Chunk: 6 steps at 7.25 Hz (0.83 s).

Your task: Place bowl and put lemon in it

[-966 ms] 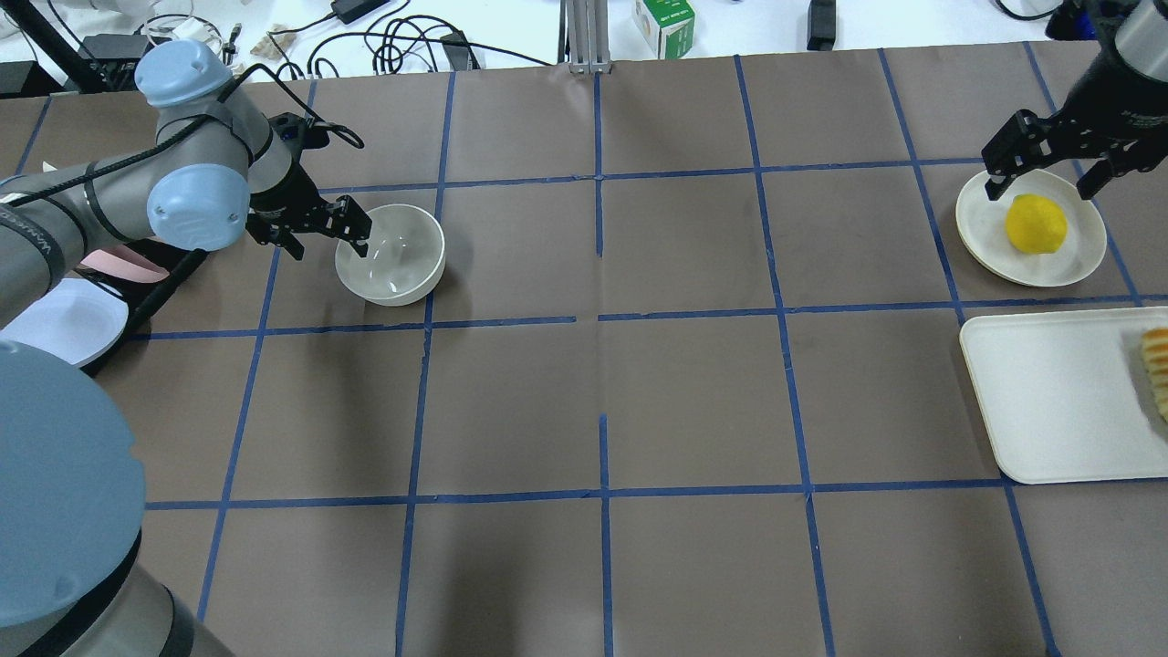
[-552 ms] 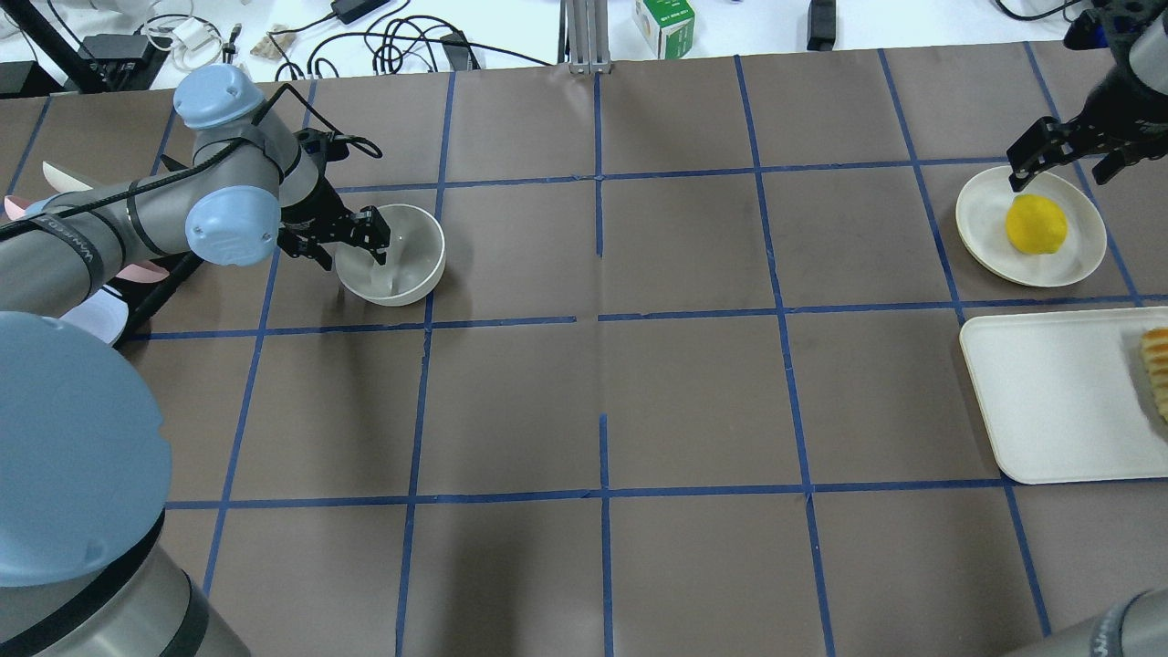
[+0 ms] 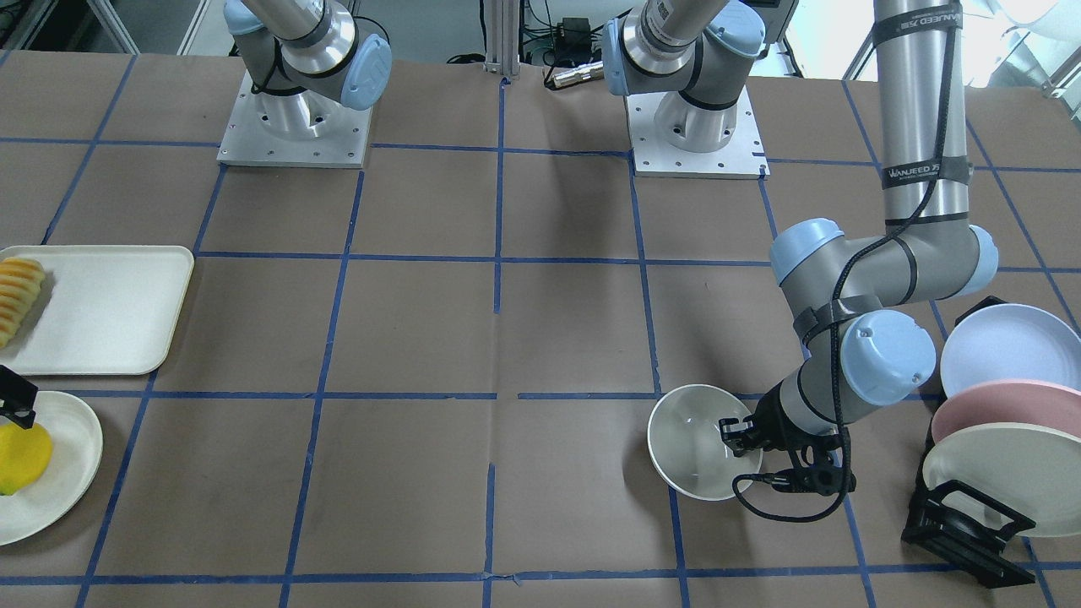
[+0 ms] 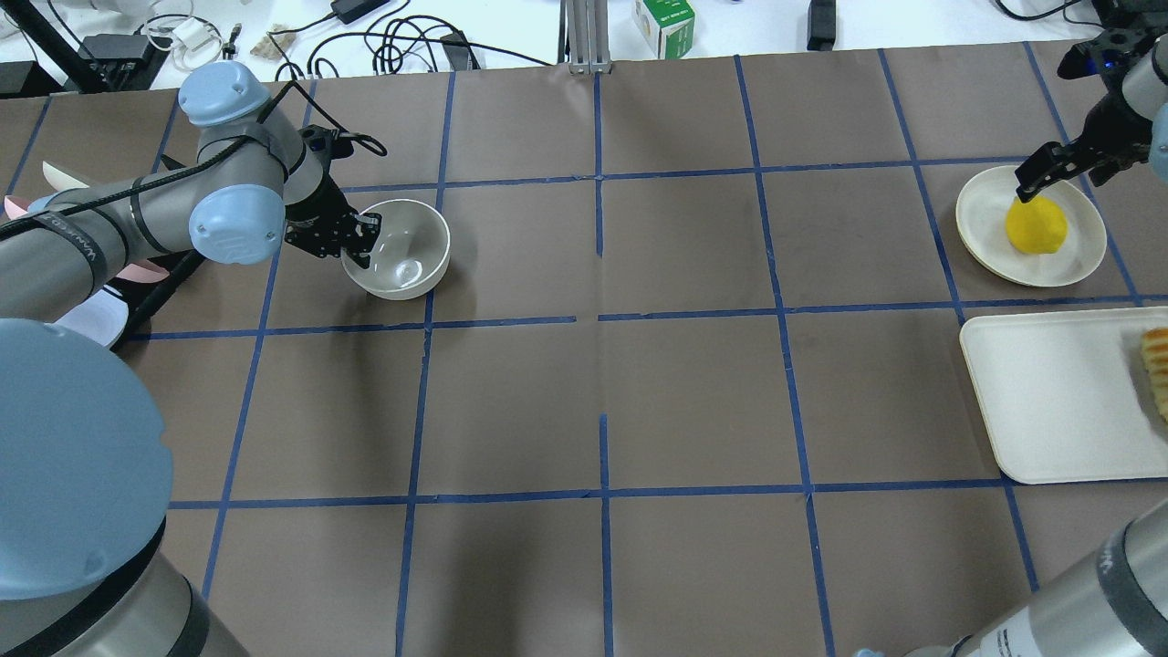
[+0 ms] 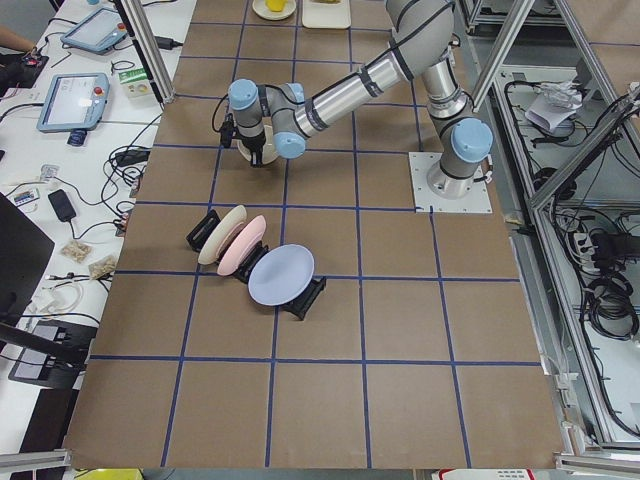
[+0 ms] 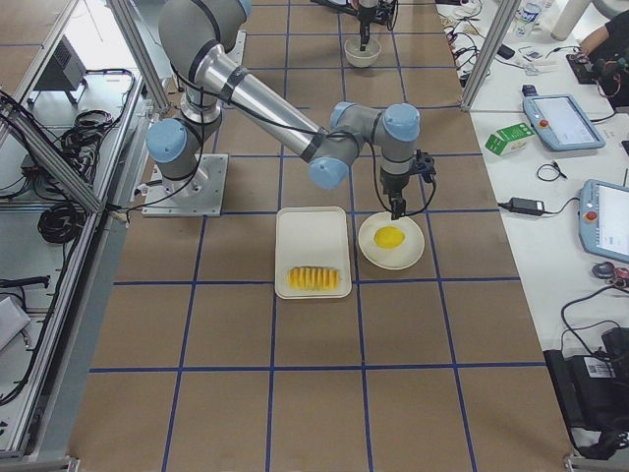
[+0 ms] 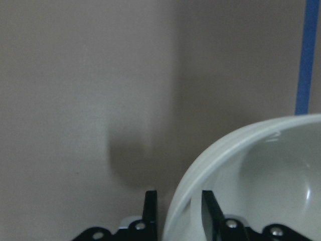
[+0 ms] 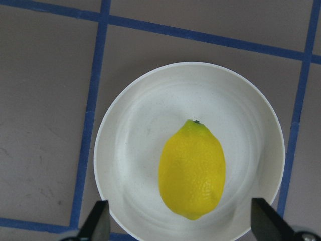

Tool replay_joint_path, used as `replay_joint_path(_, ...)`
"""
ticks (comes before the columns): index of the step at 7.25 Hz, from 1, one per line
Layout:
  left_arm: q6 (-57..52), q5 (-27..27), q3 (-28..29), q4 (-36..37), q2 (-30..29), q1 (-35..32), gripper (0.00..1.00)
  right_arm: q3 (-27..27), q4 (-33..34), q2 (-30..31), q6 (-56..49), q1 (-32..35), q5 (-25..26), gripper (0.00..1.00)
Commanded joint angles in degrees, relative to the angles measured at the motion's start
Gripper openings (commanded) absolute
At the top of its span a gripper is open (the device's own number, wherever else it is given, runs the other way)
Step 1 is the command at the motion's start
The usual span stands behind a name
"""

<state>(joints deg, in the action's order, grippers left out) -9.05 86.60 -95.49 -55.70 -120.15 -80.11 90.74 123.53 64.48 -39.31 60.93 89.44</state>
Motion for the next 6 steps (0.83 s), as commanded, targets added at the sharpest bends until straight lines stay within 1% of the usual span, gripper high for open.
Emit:
replay_joint_path(1, -0.01, -0.03, 0.39, -1.5, 1.32, -0.21, 0.0, -0.91, 2.32, -3.55, -2.17, -0.98, -0.75, 1.0)
replay_joint_path(3, -0.71, -0.56, -0.04, -2.04, 3.07, -1.53, 0.0, -1.0, 2.33, -5.76, -2.79, -2.83, -4.86, 1.0)
replay_joint_path(4, -0.71, -0.56, -0.05, -2.04, 3.78, -2.75, 0.0, -1.0, 2.33, -6.72, -2.62, -2.83, -5.32, 1.0)
replay_joint_path(6, 0.35, -0.91, 0.31, -3.09, 5.27, -8.97, 0.0, -1.0, 2.42, -7.78, -2.53, -2.92, -5.33, 1.0)
